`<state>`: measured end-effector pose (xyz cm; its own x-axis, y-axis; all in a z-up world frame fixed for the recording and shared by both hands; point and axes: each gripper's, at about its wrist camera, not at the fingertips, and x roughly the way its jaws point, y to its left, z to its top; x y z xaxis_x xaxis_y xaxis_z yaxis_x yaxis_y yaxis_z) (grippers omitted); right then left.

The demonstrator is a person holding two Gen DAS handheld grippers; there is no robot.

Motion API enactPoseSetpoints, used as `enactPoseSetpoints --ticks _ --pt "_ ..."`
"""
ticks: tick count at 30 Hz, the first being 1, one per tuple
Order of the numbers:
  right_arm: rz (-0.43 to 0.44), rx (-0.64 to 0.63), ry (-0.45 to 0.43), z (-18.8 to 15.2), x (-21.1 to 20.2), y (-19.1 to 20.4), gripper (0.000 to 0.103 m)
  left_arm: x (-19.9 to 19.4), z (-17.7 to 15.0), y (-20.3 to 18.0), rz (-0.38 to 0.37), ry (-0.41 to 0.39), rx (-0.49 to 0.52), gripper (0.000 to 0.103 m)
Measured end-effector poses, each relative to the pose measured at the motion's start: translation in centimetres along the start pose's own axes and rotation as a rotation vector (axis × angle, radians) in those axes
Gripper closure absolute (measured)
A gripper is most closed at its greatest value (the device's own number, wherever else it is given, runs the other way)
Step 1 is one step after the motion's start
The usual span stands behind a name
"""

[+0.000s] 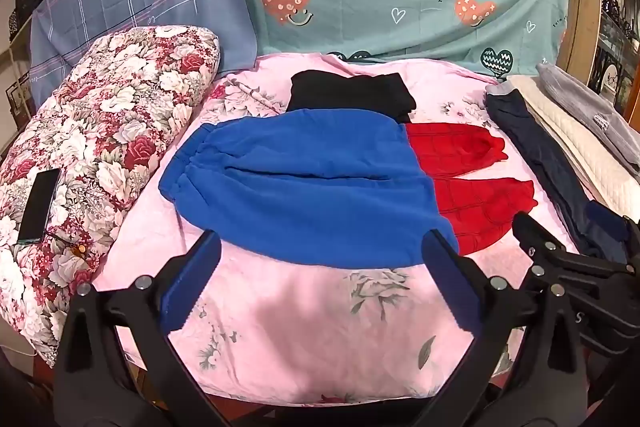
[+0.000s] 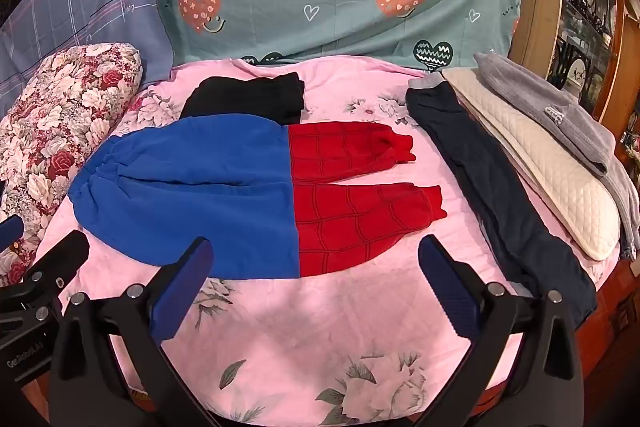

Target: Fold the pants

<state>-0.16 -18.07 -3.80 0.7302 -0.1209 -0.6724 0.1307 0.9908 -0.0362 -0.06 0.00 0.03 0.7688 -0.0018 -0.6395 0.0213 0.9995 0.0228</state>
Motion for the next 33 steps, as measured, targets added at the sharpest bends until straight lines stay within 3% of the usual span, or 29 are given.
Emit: enactPoseSetpoints --ticks 33 --pt "-0.007 0.003 -0.012 0.7 -0.4 -0.6 0.001 0.5 -0.6 1.2 0.003 0.009 -0.012 0.002"
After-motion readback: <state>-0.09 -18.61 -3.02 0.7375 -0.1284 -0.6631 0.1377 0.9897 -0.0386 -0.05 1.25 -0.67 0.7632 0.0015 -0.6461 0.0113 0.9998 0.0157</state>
